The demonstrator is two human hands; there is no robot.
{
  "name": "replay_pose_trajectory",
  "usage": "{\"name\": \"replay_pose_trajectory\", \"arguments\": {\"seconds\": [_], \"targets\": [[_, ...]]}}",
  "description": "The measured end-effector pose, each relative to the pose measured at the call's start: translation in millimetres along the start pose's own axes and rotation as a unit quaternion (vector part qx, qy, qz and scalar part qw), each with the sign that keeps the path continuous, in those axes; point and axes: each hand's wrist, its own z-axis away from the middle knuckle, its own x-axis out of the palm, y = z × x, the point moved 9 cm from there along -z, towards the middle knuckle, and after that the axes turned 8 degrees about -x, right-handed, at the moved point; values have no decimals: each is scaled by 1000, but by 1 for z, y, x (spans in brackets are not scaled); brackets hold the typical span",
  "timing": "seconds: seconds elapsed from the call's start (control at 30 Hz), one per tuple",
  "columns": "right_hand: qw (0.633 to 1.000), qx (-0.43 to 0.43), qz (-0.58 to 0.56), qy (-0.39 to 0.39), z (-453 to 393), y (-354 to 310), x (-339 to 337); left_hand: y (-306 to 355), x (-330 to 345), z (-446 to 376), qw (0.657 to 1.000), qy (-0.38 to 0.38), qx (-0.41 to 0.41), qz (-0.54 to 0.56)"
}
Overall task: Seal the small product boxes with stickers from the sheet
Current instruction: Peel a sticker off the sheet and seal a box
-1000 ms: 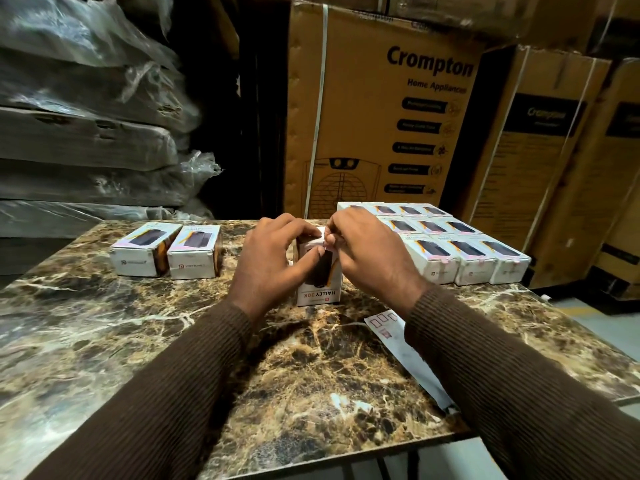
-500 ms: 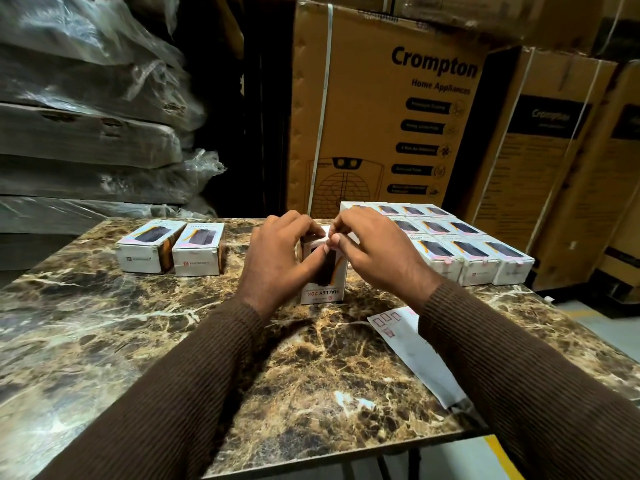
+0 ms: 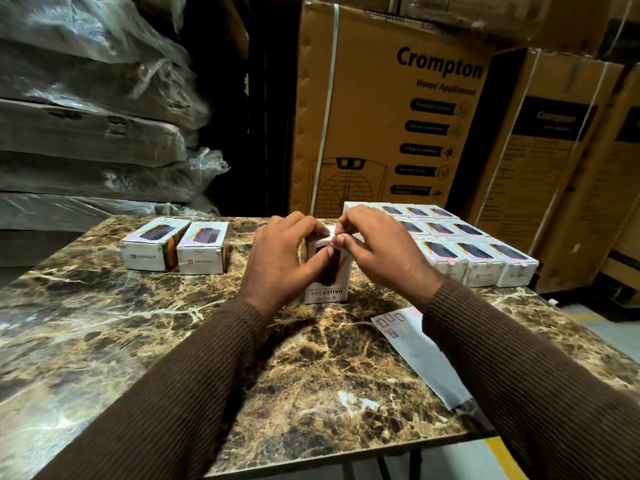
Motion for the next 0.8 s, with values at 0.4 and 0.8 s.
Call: {"name": "replay_pose_trajectory", "arguments": {"seconds": [0.4, 0.8], "targets": [[1000, -7, 17, 6, 2, -2, 0, 1, -3, 0, 1000, 8, -4, 12], [1000, 0, 7, 21, -2, 1, -2, 5, -5, 2, 1000, 20, -12, -16]]}}
